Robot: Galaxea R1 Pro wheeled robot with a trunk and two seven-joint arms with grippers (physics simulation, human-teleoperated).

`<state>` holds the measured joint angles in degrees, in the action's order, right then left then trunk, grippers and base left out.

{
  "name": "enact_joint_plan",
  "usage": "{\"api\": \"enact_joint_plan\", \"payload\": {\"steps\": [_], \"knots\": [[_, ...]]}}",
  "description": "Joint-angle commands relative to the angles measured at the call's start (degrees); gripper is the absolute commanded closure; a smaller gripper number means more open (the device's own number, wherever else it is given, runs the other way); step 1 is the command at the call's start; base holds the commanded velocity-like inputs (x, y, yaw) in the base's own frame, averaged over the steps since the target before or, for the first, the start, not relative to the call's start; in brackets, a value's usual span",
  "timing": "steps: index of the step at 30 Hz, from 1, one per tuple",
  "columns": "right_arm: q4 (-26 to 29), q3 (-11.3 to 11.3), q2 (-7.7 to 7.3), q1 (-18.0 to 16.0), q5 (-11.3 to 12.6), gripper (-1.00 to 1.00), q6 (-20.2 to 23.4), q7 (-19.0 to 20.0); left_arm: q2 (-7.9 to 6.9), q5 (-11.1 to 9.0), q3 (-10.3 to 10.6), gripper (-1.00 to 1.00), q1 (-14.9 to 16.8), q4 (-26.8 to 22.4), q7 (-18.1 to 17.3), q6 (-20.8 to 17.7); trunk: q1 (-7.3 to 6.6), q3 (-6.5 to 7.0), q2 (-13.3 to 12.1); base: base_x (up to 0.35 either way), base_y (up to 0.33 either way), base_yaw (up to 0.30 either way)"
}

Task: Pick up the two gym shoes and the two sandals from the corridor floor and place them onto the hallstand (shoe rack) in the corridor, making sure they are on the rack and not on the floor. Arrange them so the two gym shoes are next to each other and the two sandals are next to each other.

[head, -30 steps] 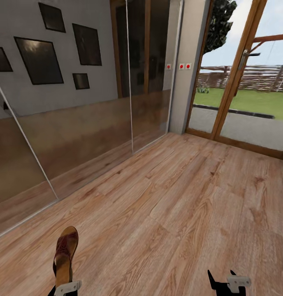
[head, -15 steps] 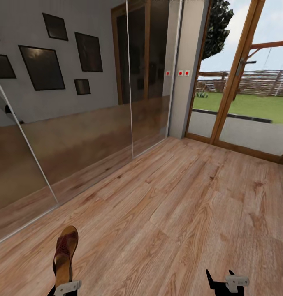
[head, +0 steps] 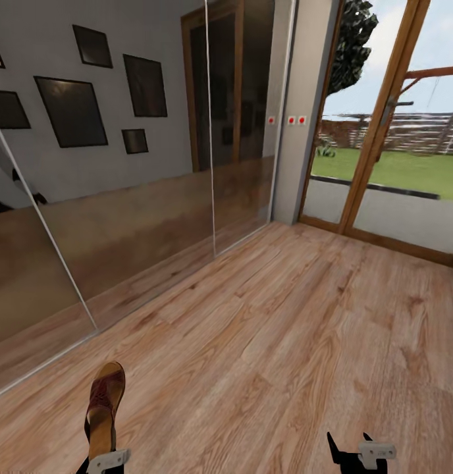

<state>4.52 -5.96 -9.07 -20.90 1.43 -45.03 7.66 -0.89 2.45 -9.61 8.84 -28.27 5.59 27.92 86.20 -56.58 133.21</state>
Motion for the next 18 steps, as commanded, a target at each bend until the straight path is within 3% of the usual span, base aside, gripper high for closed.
{"api": "enact_joint_plan", "payload": {"steps": [1, 18], "knots": [[-0.1, -0.5, 0.04, 0.0, 0.2, -1.00, -0.1, 0.6, 0.01, 0.5, -0.1, 1.00, 0.0, 0.1, 0.3, 0.1, -0.24, 0.10, -0.4, 0.000, 0.000, 0.172], [-0.1, -0.5, 0.52, 0.0, 0.2, -1.00, -0.1, -1.1, 0.43, 0.7, -0.2, 1.00, 0.0, 0.3, 0.3, 0.2, -0.24, -0.65, -0.4, 0.000, 0.000, 0.232]]}}
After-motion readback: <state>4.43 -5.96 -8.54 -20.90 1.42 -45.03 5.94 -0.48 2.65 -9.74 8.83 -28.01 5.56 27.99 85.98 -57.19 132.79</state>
